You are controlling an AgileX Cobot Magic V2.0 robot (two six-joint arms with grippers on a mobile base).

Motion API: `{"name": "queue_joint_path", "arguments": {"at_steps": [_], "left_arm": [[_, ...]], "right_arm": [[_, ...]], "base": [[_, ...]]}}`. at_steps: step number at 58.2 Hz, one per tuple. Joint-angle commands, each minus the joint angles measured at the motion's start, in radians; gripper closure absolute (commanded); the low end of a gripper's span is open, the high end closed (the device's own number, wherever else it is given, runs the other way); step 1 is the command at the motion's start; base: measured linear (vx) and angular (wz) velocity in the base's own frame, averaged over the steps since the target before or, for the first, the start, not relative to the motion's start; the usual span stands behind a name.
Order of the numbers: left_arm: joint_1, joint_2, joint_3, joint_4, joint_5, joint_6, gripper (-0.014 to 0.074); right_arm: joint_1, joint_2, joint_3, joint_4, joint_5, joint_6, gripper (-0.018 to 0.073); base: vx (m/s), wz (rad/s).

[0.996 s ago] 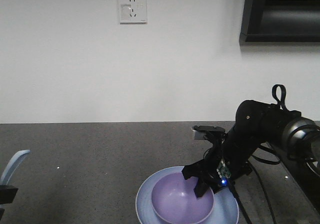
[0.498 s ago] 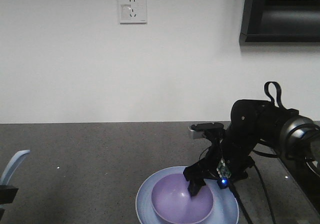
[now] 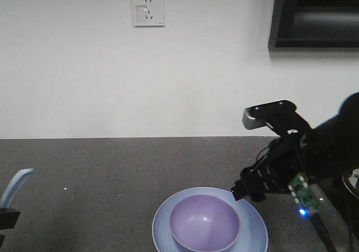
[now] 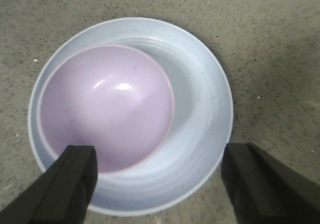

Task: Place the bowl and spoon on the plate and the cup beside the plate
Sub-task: 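Open the right gripper and withdraw it from the bowl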

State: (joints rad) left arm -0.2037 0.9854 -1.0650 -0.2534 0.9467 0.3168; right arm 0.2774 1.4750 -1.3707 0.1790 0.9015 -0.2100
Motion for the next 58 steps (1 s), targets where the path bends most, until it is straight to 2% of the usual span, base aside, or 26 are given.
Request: {"name": "queue_joint_path", "arguments": {"at_steps": [1,20,33,37,51,58], "left_arm": [[-0.007,-0.015,-0.024,-0.023,-0.063,-0.006,0.0421],[-0.007,-0.015,-0.024,-0.023,-0.106,-0.005,0.0421],[-0.007,-0.013,-0.024,-0.051,-0.099,-0.002,0.0421],[-0.007,-0.009,-0.026,-0.084,-0.099,0.033,0.0421],[-0.008,0.072,-0.065,-0.253,-0.044,0.237,0.0419],[-0.035,0.149,-0.127,-0.268,-0.013,0.284,0.0416]], "right_arm": [[0.002,-0.156,0.078,0.012,-0.101,-0.03,0.001],[0.002,-0.475,0.375,0.011,-0.143,-0.032,0.001],[0.0,-0.567,0.464,0.002,-0.203,-0.032,0.001],[0.0,-0.571,0.464,0.005,-0.199,-0.032,0.001],[0.0,-0.571,0.464,0.005,-0.202,-0.029,0.001],[0.0,-0.571,0.464,0.005,-0.202,-0.029,0.001]], "base": [[0.0,0.0],[0.0,0.0],[0.0,0.0],[0.0,0.0],[0.0,0.0],[0.0,0.0]]}}
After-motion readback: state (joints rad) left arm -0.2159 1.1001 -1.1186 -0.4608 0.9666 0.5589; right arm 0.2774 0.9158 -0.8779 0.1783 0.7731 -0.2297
